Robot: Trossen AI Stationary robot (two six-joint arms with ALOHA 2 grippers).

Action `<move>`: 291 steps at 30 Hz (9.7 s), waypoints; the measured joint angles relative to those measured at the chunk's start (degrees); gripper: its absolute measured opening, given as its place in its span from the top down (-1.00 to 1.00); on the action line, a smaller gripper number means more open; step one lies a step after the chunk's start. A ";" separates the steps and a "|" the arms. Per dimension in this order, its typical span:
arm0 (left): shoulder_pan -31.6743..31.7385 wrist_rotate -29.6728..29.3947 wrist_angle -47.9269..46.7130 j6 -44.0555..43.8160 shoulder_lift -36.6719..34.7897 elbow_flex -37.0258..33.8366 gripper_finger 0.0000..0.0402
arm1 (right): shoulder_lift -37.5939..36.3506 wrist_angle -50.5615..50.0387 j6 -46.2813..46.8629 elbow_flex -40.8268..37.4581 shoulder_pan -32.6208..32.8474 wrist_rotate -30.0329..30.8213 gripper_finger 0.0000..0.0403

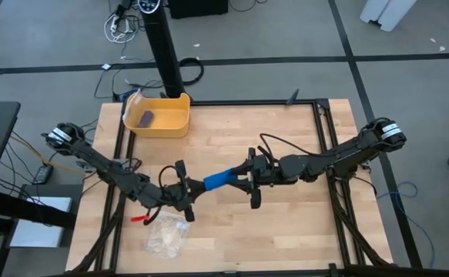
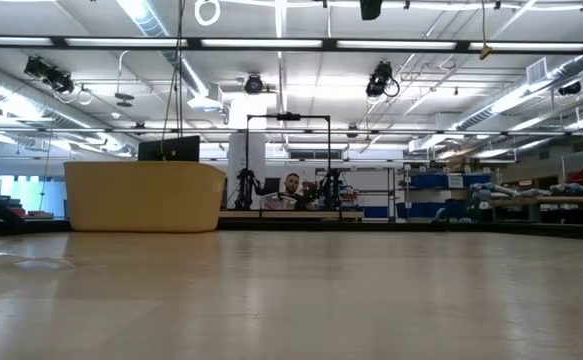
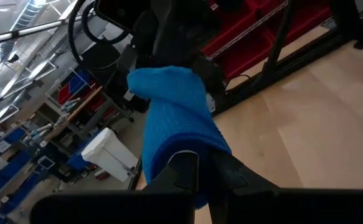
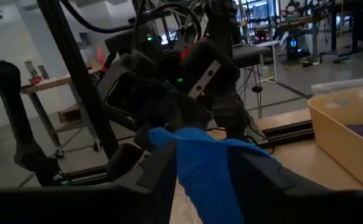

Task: Roll bandage
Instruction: Roll the blue bandage

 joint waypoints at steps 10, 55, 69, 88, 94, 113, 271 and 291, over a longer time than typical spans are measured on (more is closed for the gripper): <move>-0.16 4.54 0.62 -10.39 2.30 -0.02 0.91 | 0.00 -6.45 4.40 0.00 -0.78 0.35 0.24; -3.53 5.02 6.99 11.20 -2.95 1.27 0.91 | 1.67 6.86 -7.13 -5.73 4.29 -8.57 0.15; -1.80 3.00 9.97 15.46 -2.92 1.27 0.91 | 8.63 22.46 -4.55 -5.61 0.69 -10.92 0.47; -1.32 -5.30 8.23 20.16 0.14 1.18 0.91 | 8.02 25.80 0.29 -5.55 1.11 -15.69 0.97; -1.50 -7.74 8.90 22.50 3.80 1.18 0.91 | 8.04 27.30 1.97 -5.57 1.01 -12.88 0.97; -3.72 -9.41 9.49 19.64 4.75 1.16 0.91 | 8.04 28.79 5.11 -5.57 1.14 -3.66 0.46; 0.67 16.28 8.66 -10.09 -0.41 1.16 0.90 | -7.49 -0.50 -7.12 -5.57 9.28 -0.84 0.98; 0.78 19.76 10.04 -12.08 -1.07 1.22 0.90 | -9.20 -3.71 -10.14 -5.57 10.97 5.45 0.99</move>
